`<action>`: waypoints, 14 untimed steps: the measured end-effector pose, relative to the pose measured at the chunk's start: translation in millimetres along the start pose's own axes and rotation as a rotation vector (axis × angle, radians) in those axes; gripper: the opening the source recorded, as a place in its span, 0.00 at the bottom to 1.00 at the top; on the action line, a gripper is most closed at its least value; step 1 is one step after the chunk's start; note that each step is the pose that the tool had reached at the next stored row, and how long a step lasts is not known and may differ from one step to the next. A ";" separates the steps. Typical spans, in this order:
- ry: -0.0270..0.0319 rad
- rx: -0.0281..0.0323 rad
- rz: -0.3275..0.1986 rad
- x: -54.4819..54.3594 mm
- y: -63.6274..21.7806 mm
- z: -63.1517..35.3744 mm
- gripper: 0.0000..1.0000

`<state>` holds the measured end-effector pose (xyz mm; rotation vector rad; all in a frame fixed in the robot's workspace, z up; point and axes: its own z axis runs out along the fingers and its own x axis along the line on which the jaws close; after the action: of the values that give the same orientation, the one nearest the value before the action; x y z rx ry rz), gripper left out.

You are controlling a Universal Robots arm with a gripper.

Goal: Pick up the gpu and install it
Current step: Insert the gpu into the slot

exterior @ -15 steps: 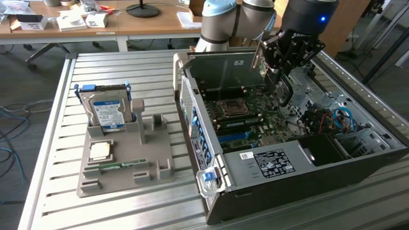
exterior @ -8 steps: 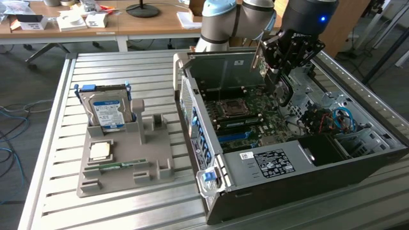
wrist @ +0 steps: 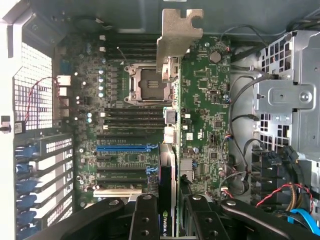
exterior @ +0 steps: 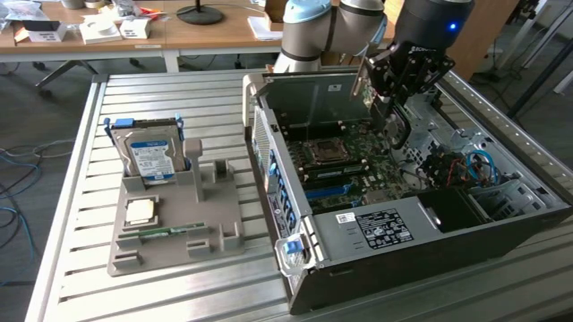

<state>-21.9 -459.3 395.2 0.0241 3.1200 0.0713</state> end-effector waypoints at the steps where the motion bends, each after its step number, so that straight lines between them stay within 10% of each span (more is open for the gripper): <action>1: 0.0003 -0.0002 -0.007 0.0 0.0 0.0 0.26; 14: 0.0093 -0.0035 -0.202 0.0 -0.1 1.1 0.26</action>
<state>-21.9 -459.4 394.1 -0.2908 3.1112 0.0734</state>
